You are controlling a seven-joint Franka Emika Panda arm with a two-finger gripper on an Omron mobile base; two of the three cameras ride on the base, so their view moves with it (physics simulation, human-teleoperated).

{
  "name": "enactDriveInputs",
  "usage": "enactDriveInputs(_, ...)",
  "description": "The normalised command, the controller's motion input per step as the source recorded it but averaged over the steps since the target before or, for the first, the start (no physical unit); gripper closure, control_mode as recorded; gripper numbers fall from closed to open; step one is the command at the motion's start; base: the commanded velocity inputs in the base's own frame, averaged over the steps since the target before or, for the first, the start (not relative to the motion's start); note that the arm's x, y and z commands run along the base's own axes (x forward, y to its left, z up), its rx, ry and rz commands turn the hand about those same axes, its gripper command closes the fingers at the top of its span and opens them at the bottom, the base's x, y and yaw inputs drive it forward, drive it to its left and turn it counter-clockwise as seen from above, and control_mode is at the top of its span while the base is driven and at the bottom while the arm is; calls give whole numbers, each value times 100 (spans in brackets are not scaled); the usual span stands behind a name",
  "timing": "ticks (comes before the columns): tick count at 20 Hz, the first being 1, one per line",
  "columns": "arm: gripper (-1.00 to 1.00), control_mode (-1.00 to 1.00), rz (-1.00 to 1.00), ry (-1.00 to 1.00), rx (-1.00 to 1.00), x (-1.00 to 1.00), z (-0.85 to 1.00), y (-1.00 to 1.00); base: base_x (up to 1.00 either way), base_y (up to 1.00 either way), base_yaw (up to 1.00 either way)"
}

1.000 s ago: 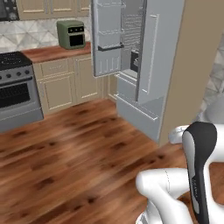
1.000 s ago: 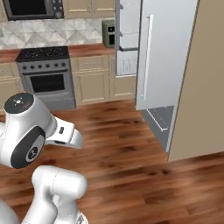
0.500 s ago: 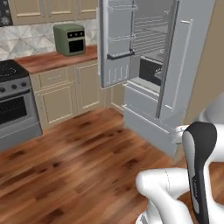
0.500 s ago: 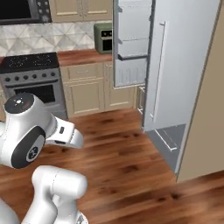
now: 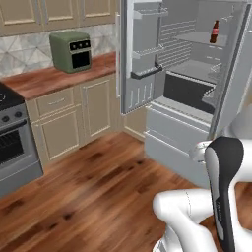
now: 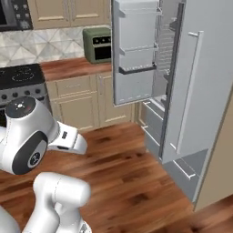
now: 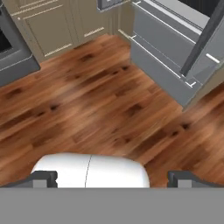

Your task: Open the fridge, grab two sodas, and place both sodas inside the bowl with ice on the dining counter.

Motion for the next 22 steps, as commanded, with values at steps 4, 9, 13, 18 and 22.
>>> enactDriveInputs(4, -100, 100, 0, 0, 0, 0, 0, 0, 72, 37, -33)
enactDriveInputs(9, -100, 100, 0, 0, 0, 0, 0, 0, 69, 32, -33)
enactDriveInputs(13, -100, 100, 0, 0, 0, 0, 0, 0, 67, 18, -35)
enactDriveInputs(18, -100, 100, 0, 0, 0, 0, 0, 0, 60, 8, -38)
enactDriveInputs(22, -100, 100, 0, 0, 0, 0, 0, 0, 58, 11, -39)
